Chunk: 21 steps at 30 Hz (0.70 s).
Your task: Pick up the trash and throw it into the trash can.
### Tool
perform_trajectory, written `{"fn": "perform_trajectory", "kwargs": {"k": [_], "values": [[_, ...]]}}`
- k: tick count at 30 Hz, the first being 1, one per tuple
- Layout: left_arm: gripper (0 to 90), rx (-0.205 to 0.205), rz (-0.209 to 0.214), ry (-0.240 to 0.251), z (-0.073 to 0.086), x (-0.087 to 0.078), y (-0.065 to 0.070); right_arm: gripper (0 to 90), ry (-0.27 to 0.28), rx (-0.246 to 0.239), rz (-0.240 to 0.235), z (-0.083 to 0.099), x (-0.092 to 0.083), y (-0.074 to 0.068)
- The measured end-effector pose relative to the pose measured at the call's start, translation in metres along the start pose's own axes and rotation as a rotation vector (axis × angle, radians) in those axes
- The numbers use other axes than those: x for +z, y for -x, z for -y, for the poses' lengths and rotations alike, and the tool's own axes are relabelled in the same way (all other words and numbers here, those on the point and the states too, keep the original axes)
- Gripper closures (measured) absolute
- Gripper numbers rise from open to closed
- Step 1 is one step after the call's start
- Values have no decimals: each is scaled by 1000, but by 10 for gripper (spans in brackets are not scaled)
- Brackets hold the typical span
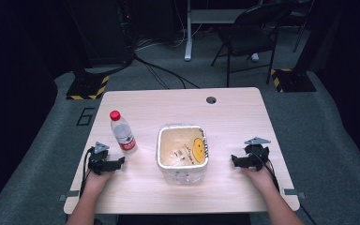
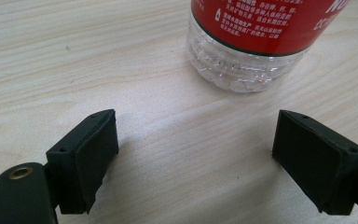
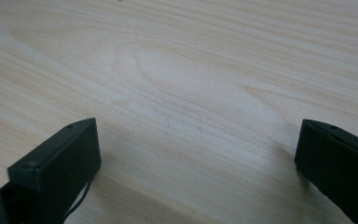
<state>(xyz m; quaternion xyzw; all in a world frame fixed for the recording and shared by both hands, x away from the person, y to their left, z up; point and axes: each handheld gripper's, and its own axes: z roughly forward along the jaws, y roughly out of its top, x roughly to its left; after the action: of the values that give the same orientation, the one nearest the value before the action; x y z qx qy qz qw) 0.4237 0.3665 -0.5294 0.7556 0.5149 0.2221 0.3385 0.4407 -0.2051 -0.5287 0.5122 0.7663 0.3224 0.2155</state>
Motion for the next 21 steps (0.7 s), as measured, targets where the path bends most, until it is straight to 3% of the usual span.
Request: {"fn": "perform_trajectory", "kwargs": {"k": [21], "values": [[158,0,9,-6,0,-2,-1,0,1,-1,1,0,0,0]]}}
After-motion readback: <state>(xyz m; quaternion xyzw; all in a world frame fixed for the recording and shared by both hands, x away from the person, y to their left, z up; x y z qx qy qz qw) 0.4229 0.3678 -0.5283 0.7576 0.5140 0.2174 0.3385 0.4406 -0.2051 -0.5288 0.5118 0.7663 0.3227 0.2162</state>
